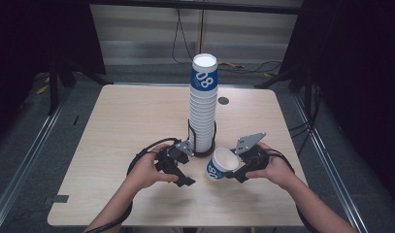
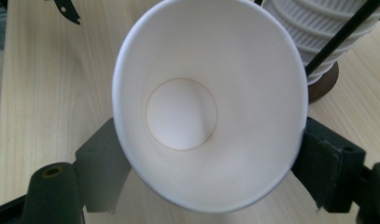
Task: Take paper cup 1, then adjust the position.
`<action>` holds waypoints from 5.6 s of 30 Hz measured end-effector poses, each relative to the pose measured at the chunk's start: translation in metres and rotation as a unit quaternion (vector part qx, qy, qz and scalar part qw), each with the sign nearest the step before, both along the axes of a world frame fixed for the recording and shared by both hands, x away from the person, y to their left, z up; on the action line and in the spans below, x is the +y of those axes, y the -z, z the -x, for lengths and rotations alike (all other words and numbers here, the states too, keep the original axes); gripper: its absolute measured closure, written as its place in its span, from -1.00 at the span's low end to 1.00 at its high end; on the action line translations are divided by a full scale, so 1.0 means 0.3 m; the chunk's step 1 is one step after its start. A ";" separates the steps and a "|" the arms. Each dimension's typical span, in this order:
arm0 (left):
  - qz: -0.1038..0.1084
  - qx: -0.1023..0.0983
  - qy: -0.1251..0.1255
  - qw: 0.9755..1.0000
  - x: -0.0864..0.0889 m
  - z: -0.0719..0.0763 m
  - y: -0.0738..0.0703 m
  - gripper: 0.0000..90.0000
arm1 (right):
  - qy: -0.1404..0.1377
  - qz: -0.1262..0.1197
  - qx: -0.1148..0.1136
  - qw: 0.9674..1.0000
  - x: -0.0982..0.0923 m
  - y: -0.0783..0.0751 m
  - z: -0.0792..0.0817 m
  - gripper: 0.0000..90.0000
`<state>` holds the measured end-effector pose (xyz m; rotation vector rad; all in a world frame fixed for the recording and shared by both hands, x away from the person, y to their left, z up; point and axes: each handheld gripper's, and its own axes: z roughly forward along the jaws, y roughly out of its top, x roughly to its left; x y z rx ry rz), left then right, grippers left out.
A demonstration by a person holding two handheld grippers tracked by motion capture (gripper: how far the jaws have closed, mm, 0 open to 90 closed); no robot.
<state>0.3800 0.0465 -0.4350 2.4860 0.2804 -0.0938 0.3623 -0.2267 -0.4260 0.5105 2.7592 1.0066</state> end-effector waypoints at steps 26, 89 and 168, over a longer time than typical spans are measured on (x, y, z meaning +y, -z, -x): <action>-0.005 -0.006 -0.009 1.000 0.019 -0.002 0.004 -0.59 | -0.002 0.032 -0.008 0.999 0.010 0.024 0.010 -0.63; 0.013 0.007 -0.053 0.998 0.181 -0.018 0.034 -0.61 | 0.032 -0.033 0.027 0.999 -0.102 0.095 0.070 -0.70; 0.006 0.009 -0.073 0.997 0.232 -0.098 -0.099 -0.61 | 0.089 -0.059 0.021 0.994 -0.054 -0.351 -0.153 -0.72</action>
